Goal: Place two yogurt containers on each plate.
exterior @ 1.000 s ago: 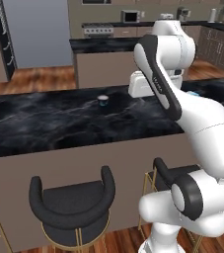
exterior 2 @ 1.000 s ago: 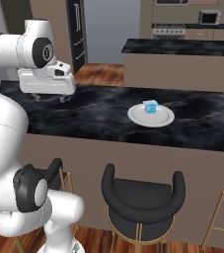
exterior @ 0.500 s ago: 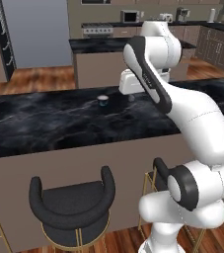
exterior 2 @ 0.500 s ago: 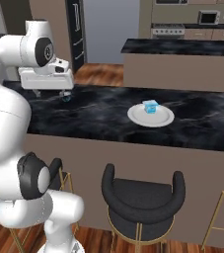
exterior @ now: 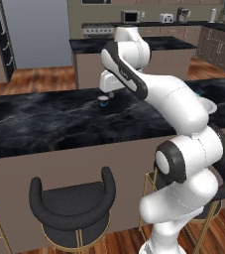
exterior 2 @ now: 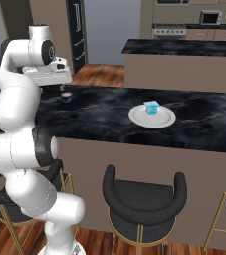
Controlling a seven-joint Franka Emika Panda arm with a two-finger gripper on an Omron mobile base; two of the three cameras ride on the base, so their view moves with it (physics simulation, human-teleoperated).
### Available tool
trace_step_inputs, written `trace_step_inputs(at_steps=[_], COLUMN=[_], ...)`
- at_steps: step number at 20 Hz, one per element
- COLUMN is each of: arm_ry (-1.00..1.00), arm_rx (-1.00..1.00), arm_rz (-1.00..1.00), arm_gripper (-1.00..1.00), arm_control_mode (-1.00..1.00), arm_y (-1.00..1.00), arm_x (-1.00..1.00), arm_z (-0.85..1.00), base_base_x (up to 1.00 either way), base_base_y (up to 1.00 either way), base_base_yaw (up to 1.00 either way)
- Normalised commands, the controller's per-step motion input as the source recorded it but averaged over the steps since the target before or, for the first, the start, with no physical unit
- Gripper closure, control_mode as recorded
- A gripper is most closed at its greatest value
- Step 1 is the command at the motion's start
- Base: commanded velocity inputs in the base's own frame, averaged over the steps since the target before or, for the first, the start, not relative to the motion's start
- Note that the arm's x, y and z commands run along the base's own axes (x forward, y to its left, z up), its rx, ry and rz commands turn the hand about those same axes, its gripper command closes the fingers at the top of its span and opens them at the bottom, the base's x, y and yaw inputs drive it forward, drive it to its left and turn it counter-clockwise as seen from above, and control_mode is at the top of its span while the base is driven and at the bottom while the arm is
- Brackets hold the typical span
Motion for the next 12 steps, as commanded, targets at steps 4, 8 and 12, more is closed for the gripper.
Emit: trace_step_inputs(at_steps=[4, 8, 12], arm_ry=[0.05, 0.01, 0.0], arm_rx=[-0.03, -0.01, -0.01], arm_rz=[0.06, 0.02, 0.0], arm_gripper=[-1.0, -1.0, -1.0], arm_control_mode=[-1.0, -1.0, -1.0], arm_y=[0.08, 0.02, 0.03], arm_x=[0.92, 0.59, 0.39], arm_z=[-0.46, -0.26, -0.27], base_base_x=[0.0, 0.0, 0.0], base_base_y=[0.0, 0.0, 0.0], base_base_yaw=[0.0, 0.0, 0.0])
